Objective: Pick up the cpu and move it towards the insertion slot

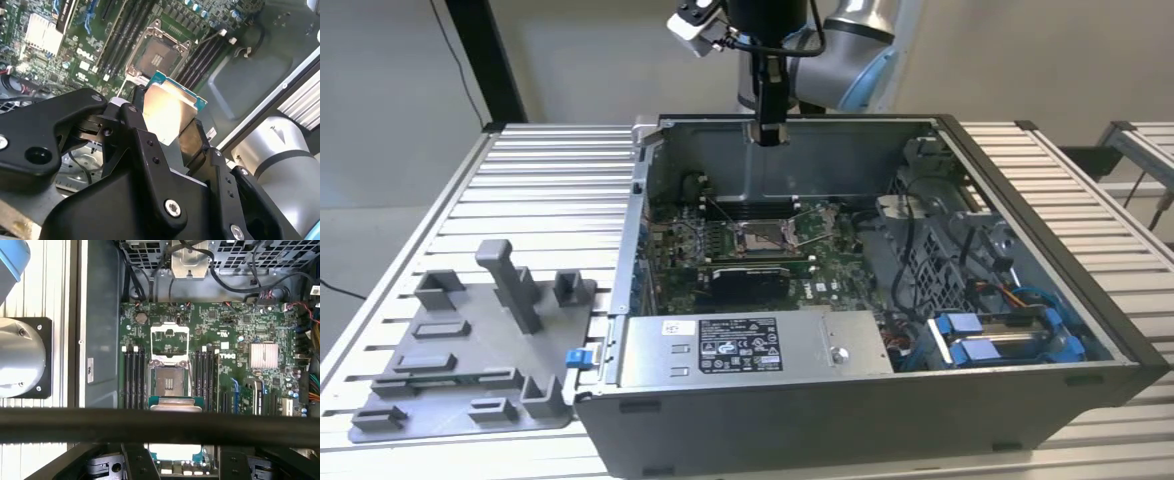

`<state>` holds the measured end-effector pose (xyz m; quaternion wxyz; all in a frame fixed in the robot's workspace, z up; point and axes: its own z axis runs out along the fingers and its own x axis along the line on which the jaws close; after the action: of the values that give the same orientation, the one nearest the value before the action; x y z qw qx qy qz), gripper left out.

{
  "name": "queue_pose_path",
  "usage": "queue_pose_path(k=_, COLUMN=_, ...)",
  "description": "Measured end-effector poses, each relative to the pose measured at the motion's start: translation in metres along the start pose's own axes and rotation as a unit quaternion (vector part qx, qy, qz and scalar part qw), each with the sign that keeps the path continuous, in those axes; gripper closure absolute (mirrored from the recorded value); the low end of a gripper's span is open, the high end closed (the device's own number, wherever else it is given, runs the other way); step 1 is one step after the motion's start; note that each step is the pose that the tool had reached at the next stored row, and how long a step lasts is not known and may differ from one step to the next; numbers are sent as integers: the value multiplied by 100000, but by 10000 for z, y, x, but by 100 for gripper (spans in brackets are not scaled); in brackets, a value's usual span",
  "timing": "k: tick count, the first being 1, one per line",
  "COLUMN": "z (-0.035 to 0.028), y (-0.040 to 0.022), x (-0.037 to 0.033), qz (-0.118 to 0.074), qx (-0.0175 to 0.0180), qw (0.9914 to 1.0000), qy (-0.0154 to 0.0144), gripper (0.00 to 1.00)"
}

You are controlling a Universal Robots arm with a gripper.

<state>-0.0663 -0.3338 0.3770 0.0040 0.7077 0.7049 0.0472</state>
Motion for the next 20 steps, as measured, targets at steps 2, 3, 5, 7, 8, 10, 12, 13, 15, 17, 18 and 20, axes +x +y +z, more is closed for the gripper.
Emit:
queue_pose_path(k=2, z=21, y=38, x=27, qz=6, qx=1, qw=100000, qy=129, gripper=100)
queue_pose_path(k=3, z=32, y=59, x=42, qz=14, qx=4, qw=100000, qy=195, gripper=100)
queue_pose_path(k=5, z=53, y=97, x=66, qz=23, qx=2, qw=99999, qy=325, gripper=100)
queue_pose_path(k=7, z=68, y=137, x=91, qz=25, qx=2, qw=99999, qy=403, gripper=100)
queue_pose_path(k=8, z=71, y=150, x=101, qz=28, qx=6, qw=99999, qy=412, gripper=100)
queue_pose_path(k=10, z=73, y=169, x=116, qz=30, qx=5, qw=99999, qy=409, gripper=100)
queue_pose_path(k=12, z=77, y=191, x=139, qz=28, qx=3, qw=99999, qy=410, gripper=100)
queue_pose_path(k=13, z=79, y=202, x=151, qz=28, qx=2, qw=99999, qy=413, gripper=100)
queue_pose_path(k=15, z=79, y=206, x=160, qz=37, qx=4, qw=99999, qy=402, gripper=100)
queue_pose_path(k=17, z=80, y=207, x=160, qz=26, qx=1, qw=99999, qy=411, gripper=100)
queue_pose_path(k=18, z=80, y=207, x=161, qz=25, qx=2, qw=99999, qy=409, gripper=100)
queue_pose_path(k=20, z=80, y=207, x=163, qz=25, qx=4, qw=99999, qy=408, gripper=100)
